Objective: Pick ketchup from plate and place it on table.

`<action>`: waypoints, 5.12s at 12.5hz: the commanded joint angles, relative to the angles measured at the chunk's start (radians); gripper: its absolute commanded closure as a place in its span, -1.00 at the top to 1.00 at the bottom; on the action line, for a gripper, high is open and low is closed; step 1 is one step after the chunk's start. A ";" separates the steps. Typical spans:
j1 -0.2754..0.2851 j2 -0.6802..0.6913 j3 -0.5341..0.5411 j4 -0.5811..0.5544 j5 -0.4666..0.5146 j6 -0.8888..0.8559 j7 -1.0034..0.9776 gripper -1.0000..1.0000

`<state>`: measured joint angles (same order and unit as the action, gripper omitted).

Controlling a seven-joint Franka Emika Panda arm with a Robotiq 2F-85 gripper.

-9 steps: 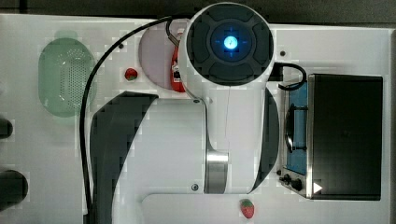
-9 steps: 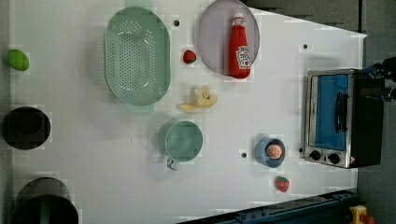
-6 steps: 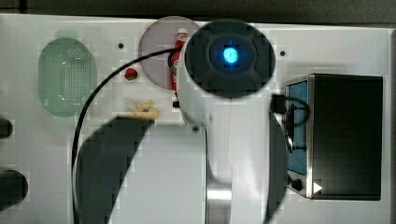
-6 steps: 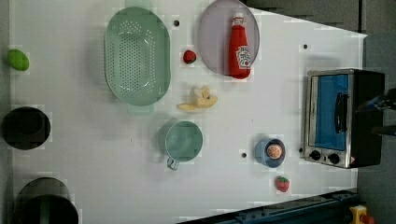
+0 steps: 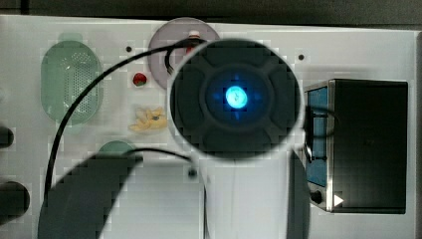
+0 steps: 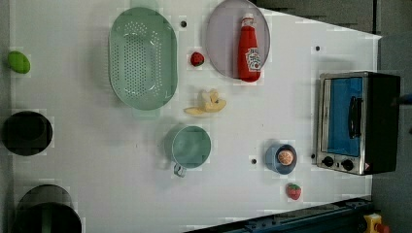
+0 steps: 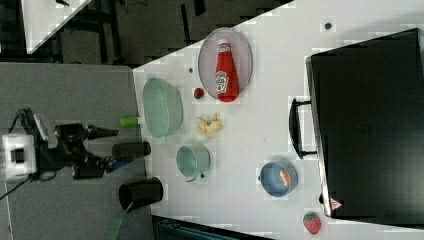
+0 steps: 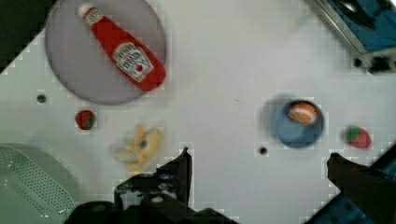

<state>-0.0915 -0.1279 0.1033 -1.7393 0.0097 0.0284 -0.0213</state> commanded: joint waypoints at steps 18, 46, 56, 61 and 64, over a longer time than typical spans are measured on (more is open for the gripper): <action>0.088 0.776 0.021 0.007 -0.177 0.790 -0.559 1.00; -0.027 0.202 -0.065 -0.201 -0.009 0.316 -0.495 0.21; -0.022 0.157 -0.069 -0.639 -0.009 0.760 -0.465 0.21; -0.023 0.270 -0.062 -0.679 -0.009 0.948 -0.465 0.29; -0.024 0.249 -0.062 -0.675 -0.009 0.946 -0.465 1.00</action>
<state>-0.1061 0.1904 0.0592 -2.4414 0.0057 0.9629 -0.5215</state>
